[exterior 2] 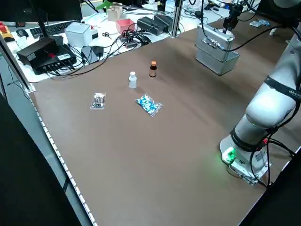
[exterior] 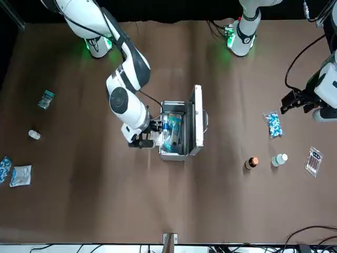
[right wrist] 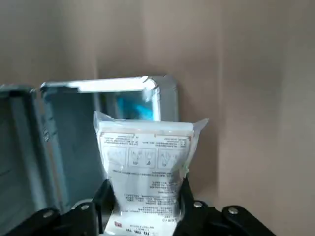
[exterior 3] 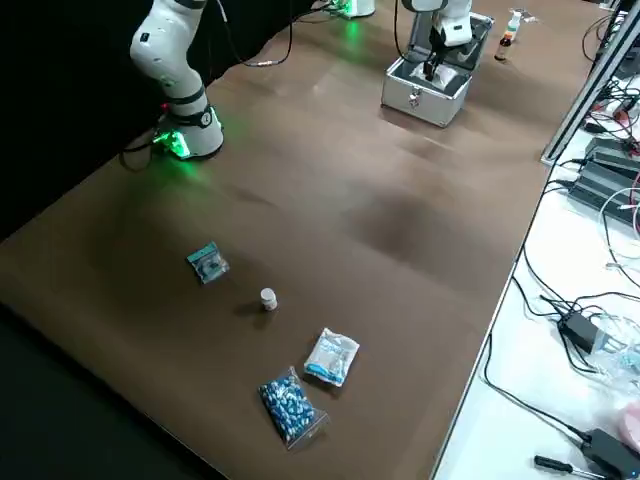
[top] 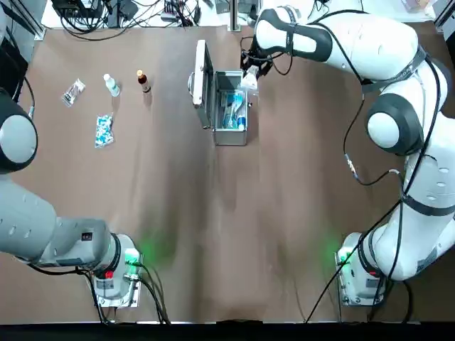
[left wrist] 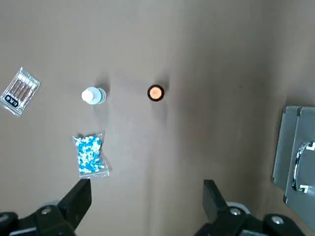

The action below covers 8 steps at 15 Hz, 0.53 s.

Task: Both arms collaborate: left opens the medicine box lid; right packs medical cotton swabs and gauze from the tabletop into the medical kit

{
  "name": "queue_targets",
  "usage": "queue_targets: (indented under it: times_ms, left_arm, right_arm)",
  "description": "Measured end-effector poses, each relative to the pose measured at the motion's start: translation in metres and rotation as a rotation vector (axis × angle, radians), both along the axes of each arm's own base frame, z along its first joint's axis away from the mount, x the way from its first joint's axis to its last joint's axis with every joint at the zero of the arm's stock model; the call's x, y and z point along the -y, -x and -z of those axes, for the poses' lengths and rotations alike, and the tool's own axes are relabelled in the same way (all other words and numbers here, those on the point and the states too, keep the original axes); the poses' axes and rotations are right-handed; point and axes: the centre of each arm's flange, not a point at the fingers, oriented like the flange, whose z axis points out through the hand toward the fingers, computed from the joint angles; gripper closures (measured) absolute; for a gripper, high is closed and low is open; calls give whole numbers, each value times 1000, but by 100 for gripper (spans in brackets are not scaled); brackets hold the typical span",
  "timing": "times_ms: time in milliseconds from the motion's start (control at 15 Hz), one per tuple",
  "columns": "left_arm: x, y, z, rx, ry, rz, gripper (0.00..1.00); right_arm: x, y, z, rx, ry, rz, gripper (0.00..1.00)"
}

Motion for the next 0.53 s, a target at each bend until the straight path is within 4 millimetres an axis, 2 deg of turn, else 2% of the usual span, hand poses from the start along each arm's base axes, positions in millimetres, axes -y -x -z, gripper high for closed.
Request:
queue_targets:
  times_ms: [267, 400, 533]
  left_arm:
    - [-1, 0, 0, 1, 0, -2, 0]
    - [-5, -1, 0, 2, 0, -8, 0]
    - [-6, -1, 0, 2, 0, -11, 0]
  right_arm:
    - [-35, 26, -1, -24, -20, -17, 38]
    - [-45, 33, -1, -20, -24, -16, 34]
    - [-52, 36, -2, -9, -33, -2, 18]
